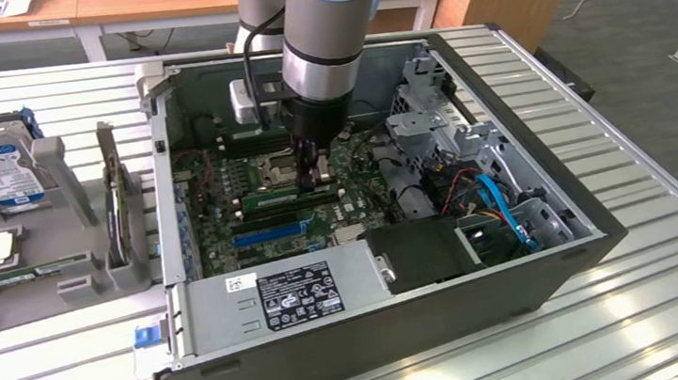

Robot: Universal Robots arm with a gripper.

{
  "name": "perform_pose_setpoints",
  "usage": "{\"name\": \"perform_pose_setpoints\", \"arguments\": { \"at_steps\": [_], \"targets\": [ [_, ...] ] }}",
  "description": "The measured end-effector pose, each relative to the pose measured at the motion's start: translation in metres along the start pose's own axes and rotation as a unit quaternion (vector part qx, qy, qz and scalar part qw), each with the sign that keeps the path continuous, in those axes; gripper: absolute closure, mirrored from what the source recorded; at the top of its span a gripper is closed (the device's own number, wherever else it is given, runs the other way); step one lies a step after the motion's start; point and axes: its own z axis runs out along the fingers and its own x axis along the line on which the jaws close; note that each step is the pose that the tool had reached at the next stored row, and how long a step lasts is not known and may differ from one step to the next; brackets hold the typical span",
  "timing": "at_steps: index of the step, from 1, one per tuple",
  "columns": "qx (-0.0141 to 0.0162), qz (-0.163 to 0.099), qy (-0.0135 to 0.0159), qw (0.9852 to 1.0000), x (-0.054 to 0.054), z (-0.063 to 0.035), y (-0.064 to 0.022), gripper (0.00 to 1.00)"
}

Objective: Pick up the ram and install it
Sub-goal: 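Insert the ram into the slot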

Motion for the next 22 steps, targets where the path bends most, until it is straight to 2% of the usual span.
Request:
{"name": "perform_pose_setpoints", "arguments": {
  "at_steps": [2,5,22],
  "targets": [
    [-0.0012,0.0,0.0,1.0,0.0,0.0,-0.0006,0.88],
    [-0.0048,0.0,0.0001,1.0,0.0,-0.0001,-0.0018,0.88],
    [-0.0051,0.0,0.0001,1.0,0.0008,-0.0001,-0.0018,0.88]
  ]
}}
